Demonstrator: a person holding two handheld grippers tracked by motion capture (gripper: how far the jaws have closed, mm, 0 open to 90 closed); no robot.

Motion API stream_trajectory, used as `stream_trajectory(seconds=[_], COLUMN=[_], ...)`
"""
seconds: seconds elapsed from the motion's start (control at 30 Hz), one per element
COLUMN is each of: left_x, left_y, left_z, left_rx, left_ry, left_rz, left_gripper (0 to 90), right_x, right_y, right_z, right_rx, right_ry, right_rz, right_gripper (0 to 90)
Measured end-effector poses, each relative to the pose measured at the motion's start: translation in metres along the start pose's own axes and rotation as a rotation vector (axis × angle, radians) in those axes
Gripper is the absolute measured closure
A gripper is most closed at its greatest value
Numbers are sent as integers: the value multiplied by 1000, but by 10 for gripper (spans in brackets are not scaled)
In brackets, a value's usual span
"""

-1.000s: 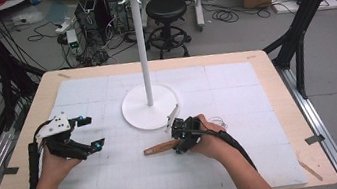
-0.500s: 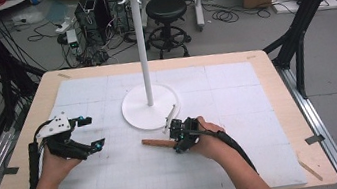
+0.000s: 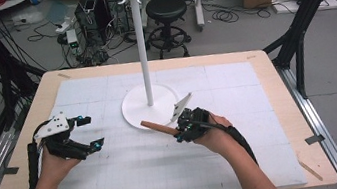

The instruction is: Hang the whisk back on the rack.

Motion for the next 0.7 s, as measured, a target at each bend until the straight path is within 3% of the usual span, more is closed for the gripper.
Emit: stream_trajectory(seconds=[0.4,0.7], left_x=[-1,-5], left_y=[0,-1], left_z=[-1,-5], left_rx=[-3,-7], left_ry=[-4,-19], left_rz=[2,11], left_gripper=[69,69], right_x=[0,-6], right_y=[-12,-22], right_z=[-49,-76], right_rx=[-41,-45], right_ry=[-221,-300], right_rz=[42,64], right_gripper=[734,734])
Point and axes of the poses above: each handheld gripper's, and its own axes: z roughly forward along the jaws, x roughly out of its underside, y roughly to its left, the point moved 2 cm from there along z, roughly forward along the jaws, and after that the axes turned 10 degrees about z, right-handed, at the moved point
